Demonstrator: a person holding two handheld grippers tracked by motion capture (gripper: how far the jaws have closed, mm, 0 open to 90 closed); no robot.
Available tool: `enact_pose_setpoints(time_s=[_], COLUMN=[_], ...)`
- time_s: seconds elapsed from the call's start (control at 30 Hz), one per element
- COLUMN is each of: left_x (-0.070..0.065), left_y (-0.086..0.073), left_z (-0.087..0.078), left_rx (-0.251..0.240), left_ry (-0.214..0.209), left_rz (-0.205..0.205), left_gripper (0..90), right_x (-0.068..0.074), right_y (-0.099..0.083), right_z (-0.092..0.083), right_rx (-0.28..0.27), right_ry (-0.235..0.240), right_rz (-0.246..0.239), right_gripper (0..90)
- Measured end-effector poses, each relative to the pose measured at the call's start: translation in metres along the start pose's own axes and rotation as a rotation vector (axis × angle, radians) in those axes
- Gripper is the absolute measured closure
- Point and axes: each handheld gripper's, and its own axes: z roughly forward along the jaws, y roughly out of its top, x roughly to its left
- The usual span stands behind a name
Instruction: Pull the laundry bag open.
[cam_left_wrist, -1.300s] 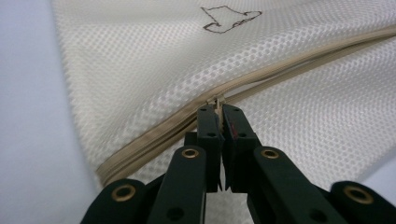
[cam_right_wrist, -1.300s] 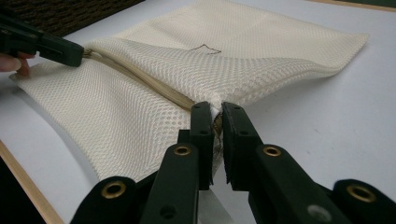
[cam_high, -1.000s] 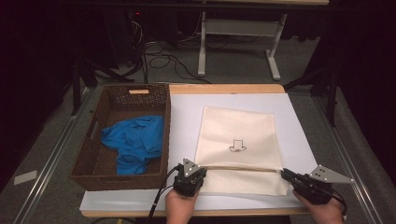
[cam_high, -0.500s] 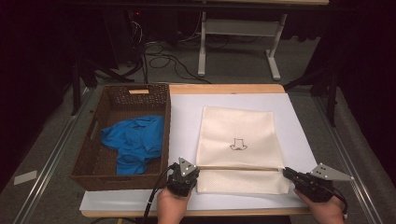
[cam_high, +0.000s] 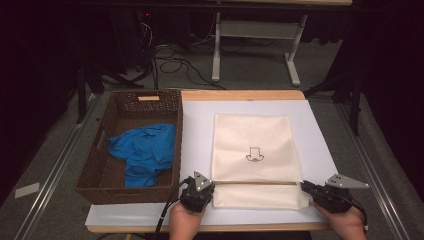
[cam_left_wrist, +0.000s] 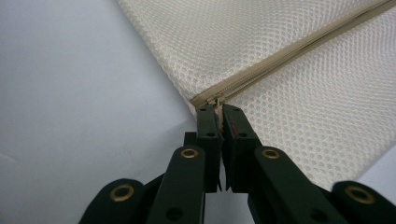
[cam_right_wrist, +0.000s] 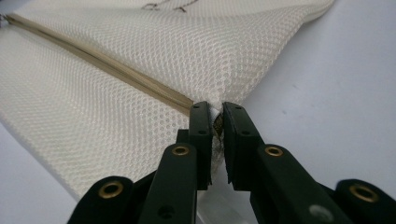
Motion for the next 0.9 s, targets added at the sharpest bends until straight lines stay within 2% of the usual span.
enact_pose_setpoints(time_s=[0.13, 0.23, 0.3, 0.47, 0.6, 0.7, 0.9], left_x=[-0.001, 0.001, 0.002, -0.002, -0.002, 0.000, 0.000], left_y=[-0.001, -0.002, -0.002, 0.000, 0.001, 0.004, 0.006], left_z=[0.000, -0.001, -0.002, -0.004, -0.007, -0.011, -0.012], left_rx=[0.001, -0.002, -0.012, -0.037, -0.069, -0.102, -0.118], left_ry=[0.005, 0.005, 0.013, 0.026, 0.028, 0.020, 0.003], left_rz=[-0.008, -0.022, -0.028, -0.007, -0.009, -0.015, -0.003], left_gripper=[84.7, 80.5, 77.3, 70.5, 64.4, 60.9, 56.0], right_x=[-0.001, -0.002, -0.003, -0.003, -0.002, -0.001, 0.000], right_y=[-0.002, -0.003, -0.004, -0.002, 0.000, 0.001, 0.002], right_z=[0.003, 0.004, 0.003, -0.005, -0.008, -0.010, -0.012], right_rx=[0.026, 0.043, 0.032, -0.013, -0.037, -0.050, -0.076], right_ry=[-0.006, -0.014, -0.012, -0.007, -0.009, -0.013, -0.019], right_rz=[-0.002, 0.015, 0.020, 0.036, 0.027, 0.027, 0.033], right_gripper=[80.8, 77.5, 75.6, 69.8, 63.8, 59.5, 47.2])
